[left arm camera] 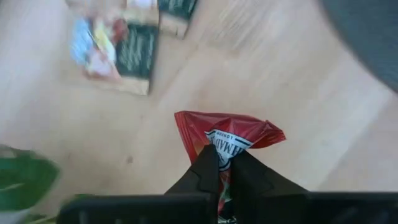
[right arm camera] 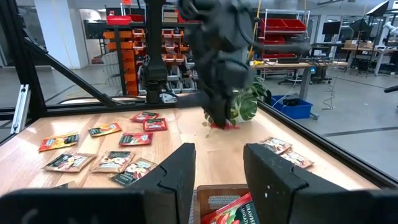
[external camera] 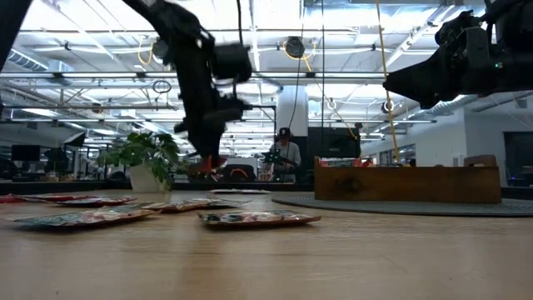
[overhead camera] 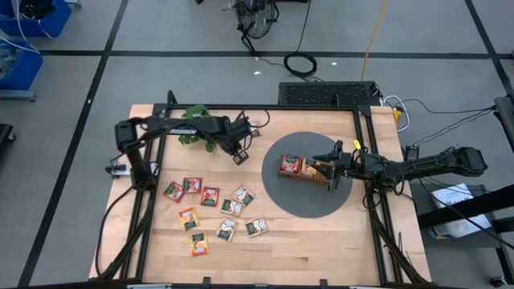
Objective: Pick & Place Tea
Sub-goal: Put the red tea bag into the left section of the wooden organizer
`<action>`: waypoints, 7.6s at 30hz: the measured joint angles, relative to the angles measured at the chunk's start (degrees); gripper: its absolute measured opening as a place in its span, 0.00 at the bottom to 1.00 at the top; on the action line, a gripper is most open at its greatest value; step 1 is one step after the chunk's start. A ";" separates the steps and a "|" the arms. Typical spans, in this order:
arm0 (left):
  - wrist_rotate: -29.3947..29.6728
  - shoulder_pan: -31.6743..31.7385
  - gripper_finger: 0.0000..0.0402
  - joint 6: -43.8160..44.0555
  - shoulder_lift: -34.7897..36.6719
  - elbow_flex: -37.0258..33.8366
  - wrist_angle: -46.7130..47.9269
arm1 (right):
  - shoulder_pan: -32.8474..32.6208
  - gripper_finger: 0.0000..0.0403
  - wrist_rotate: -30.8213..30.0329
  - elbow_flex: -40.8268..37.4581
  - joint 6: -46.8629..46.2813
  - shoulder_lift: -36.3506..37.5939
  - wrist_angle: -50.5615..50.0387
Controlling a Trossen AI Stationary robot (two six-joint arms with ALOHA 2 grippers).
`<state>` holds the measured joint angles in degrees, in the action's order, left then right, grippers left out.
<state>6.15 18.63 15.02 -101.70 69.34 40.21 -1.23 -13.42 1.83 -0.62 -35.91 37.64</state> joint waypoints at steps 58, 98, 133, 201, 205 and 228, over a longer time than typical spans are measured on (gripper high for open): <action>54.24 -34.03 0.04 -121.94 -6.02 0.28 -41.01 | 5.37 0.31 10.74 24.06 -5.81 -48.42 21.76; 52.12 -34.14 0.06 -122.90 -5.96 0.29 -44.34 | 8.17 0.59 25.69 31.45 -6.14 -51.79 12.39; 56.51 -37.40 0.13 -109.04 -6.04 0.20 -47.46 | 8.31 0.01 25.14 31.54 -1.95 -51.62 9.31; 76.21 -30.16 0.13 -53.56 19.53 0.29 -35.31 | 7.87 0.05 4.47 11.15 -14.10 -43.53 8.57; 76.22 -30.16 0.13 -53.70 19.53 0.29 -35.31 | 7.87 0.12 4.47 11.15 -16.06 -43.52 8.92; 76.30 -30.16 0.13 -53.74 19.53 0.29 -35.26 | 7.89 0.47 4.76 11.30 -13.60 -43.49 18.94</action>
<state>82.46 -11.53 -38.72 -82.17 69.63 4.95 6.66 -8.66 13.13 -14.22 -79.40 56.58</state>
